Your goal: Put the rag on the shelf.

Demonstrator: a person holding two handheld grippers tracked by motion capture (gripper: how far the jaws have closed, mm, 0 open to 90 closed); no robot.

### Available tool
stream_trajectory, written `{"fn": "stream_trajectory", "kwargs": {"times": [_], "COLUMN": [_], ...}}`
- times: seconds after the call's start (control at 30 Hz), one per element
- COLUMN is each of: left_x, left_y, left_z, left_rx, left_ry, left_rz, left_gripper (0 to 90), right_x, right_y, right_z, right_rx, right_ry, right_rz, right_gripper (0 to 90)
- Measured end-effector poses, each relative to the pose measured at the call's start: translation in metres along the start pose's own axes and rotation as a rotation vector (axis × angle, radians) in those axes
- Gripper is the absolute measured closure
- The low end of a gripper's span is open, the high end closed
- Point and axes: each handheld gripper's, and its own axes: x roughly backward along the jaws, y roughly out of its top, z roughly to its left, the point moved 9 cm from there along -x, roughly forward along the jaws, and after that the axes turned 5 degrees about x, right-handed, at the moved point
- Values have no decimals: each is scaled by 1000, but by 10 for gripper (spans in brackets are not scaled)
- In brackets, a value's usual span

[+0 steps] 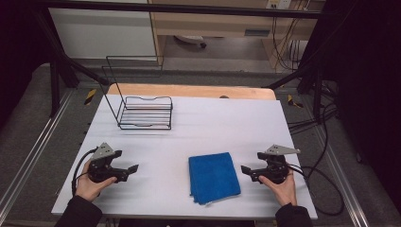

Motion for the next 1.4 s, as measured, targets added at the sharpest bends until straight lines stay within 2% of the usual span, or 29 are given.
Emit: {"fn": "stream_trajectory", "kwargs": {"times": [0.27, 0.43, 0.57, 0.8, 1.03, 1.13, 1.17, 1.23, 1.37, 1.4], "left_x": [-3, -10, -18, -30, -52, -67, -67, -76, -93, -97], "left_y": [3, 10, 18, 28, 45, 51, 51, 54, 59, 60], "left_z": [-7, -18, -34, -53, -80, -94, -94, -102, -115, -118], "left_rx": [4, 25, 35, 30, 21, 14, 14, 23, 21, 22], "left_ry": [-4, -18, -37, -53, -84, -84, -84, -91, -96, -96], "left_rz": [5, 2, 6, 22, 31, 44, 44, 54, 73, 77], "left_gripper": [88, 117, 140, 191, 258, 291, 299, 311, 369, 410], "right_x": [-1, -5, -9, -16, -19, -19, -19, -20, -20, -21], "right_y": [1, 2, 2, 4, 3, 2, 2, 2, 1, 1], "right_z": [2, 8, 12, 13, 17, 17, 17, 17, 18, 18], "right_rx": [-3, 2, -4, -9, -18, -20, -19, -12, -15, -8], "right_ry": [0, 3, 4, 1, 14, 17, 16, 15, 20, 20], "right_rz": [-5, 6, 21, 33, 43, 48, 49, 49, 56, 55], "right_gripper": [49, 54, 65, 102, 113, 118, 119, 121, 127, 128]}}
